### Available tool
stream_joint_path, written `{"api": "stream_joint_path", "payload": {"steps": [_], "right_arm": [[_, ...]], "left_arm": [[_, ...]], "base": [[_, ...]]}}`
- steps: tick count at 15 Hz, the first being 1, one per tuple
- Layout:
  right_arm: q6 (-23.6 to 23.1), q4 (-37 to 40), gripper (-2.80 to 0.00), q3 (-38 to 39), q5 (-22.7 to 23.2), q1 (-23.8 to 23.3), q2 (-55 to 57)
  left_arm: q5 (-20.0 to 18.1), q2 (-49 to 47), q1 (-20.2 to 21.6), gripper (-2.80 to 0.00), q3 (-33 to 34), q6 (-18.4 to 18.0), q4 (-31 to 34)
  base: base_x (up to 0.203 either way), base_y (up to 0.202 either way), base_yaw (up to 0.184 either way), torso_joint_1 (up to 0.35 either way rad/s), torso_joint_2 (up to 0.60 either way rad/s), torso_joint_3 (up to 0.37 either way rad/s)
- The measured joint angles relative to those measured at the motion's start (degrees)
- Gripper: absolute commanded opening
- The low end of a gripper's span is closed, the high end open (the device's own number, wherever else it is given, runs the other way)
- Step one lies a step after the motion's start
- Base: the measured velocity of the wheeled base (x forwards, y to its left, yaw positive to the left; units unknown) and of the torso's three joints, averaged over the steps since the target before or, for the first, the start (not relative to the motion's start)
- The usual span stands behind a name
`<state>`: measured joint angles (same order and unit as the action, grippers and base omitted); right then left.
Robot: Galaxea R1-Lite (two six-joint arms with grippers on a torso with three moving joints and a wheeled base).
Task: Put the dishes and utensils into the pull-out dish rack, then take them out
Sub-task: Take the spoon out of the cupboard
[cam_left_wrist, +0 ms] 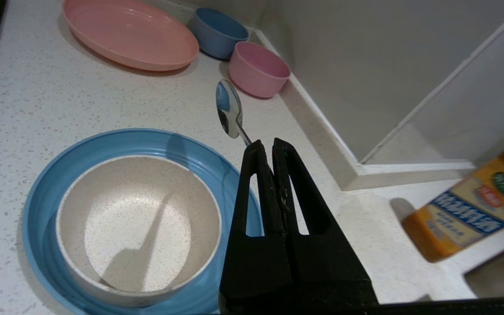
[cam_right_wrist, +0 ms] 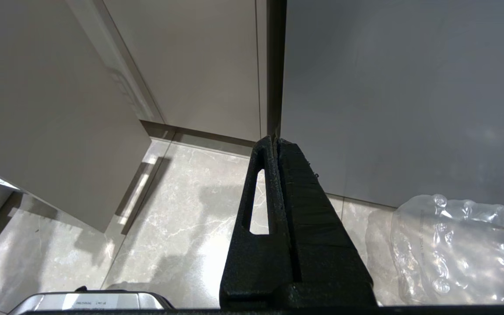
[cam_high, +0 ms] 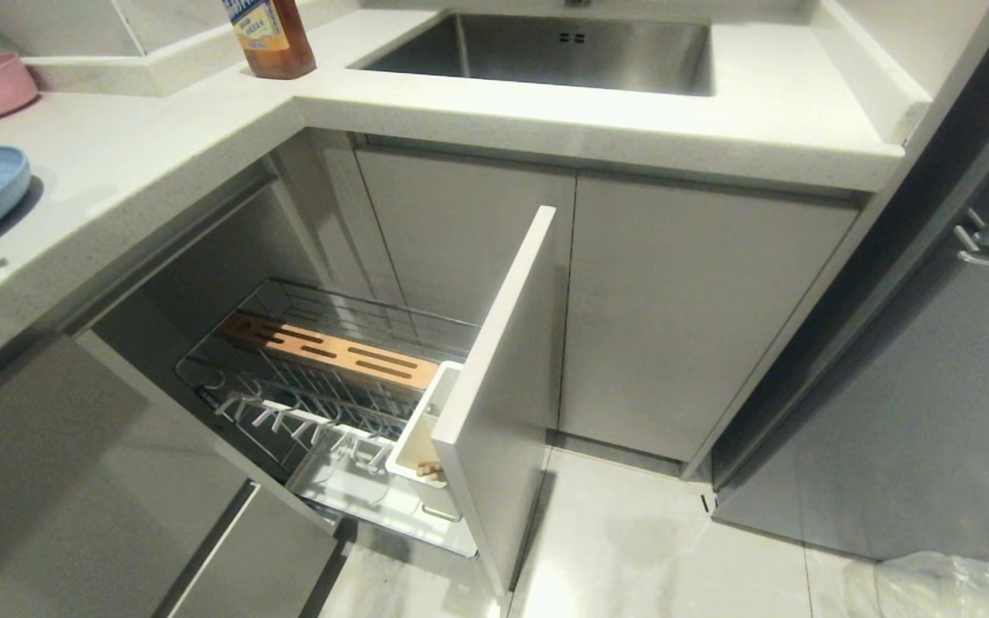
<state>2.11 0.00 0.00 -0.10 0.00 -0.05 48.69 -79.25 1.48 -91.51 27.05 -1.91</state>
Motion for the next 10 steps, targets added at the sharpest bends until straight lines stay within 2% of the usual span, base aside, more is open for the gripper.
{"api": "stream_joint_path", "payload": {"steps": [3, 10], "right_arm": [[0.0, 0.0, -2.80, 0.0, 0.0, 0.0, 0.0], [0.0, 0.0, -2.80, 0.0, 0.0, 0.0, 0.0]], "left_arm": [[1.6, -3.1, 0.0, -2.80, 0.4, -1.2, -1.1], [5.6, -7.0, -1.3, -2.80, 1.6, -1.2, -1.2]], "base": [[0.000, 0.000, 0.000, 0.000, 0.00, 0.000], [0.000, 0.000, 0.000, 0.000, 0.00, 0.000]]}}
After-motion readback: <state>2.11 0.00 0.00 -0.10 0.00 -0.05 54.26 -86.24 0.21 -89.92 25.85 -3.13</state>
